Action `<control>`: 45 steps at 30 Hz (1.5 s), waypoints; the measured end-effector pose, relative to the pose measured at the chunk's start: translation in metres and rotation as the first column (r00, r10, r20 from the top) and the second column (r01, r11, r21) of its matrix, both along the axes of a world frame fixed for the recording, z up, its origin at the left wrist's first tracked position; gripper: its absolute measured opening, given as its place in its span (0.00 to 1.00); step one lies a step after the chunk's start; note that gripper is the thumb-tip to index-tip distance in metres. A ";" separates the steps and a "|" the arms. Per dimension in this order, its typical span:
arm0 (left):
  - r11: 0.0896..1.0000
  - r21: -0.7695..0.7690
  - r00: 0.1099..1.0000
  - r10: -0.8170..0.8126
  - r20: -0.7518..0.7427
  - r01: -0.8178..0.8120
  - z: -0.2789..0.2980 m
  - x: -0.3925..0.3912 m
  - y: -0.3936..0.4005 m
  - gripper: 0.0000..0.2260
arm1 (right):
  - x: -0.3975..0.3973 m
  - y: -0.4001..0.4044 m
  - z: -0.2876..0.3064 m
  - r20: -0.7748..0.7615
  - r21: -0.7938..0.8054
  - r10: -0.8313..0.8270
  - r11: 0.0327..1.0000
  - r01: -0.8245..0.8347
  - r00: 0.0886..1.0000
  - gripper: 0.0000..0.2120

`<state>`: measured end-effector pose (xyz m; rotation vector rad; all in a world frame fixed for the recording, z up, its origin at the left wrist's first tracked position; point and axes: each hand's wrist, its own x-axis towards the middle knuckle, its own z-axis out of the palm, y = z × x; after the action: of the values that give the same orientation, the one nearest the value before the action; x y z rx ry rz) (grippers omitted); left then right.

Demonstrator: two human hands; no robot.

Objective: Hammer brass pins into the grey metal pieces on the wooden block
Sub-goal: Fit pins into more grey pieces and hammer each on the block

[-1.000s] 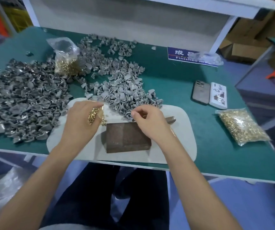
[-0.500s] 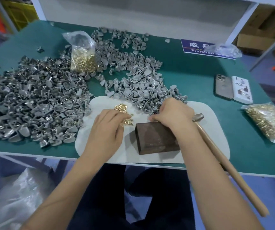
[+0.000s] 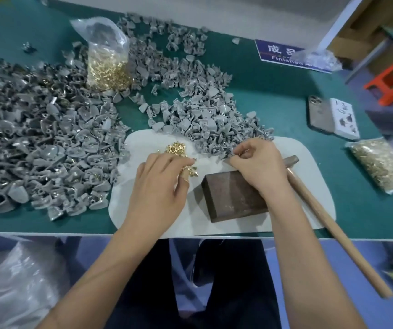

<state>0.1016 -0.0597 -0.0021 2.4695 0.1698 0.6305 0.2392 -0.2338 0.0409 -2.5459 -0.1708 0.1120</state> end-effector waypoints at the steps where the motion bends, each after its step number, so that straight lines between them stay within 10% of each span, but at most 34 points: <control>1: 1.000 -0.008 1.000 -0.008 -0.004 0.008 0.000 -0.001 0.000 0.10 | 0.000 0.000 -0.001 -0.017 0.039 0.015 0.999 -0.014 1.000 0.05; 8: 0.961 -0.268 0.997 -0.049 0.056 0.062 0.001 -0.005 0.002 0.13 | -0.012 0.005 0.007 0.106 0.297 0.174 0.934 -0.198 0.979 0.09; 20: 0.844 -0.515 0.980 -0.054 0.193 0.148 0.003 -0.003 0.011 0.10 | -0.034 0.044 0.034 -0.183 0.409 0.568 0.786 -0.463 0.803 0.07; 25: 0.754 -0.651 0.980 0.057 0.191 0.083 0.006 -0.003 0.015 0.07 | -0.024 0.047 0.029 -0.114 0.028 0.421 0.907 -0.421 0.900 0.03; 34: 0.720 -0.690 0.967 0.117 0.228 0.076 0.005 -0.002 0.012 0.08 | -0.021 0.076 0.040 -0.307 -0.442 0.323 0.785 -0.435 0.895 0.16; 45: 0.814 -0.581 0.972 0.128 0.195 0.010 0.008 -0.003 0.007 0.05 | -0.010 0.061 0.041 -0.282 -0.295 0.472 0.786 -0.543 0.836 0.17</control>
<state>0.0989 -0.0525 0.0060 1.7920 0.3025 0.7507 0.2296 -0.1732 0.0817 -2.7606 -0.8373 0.6592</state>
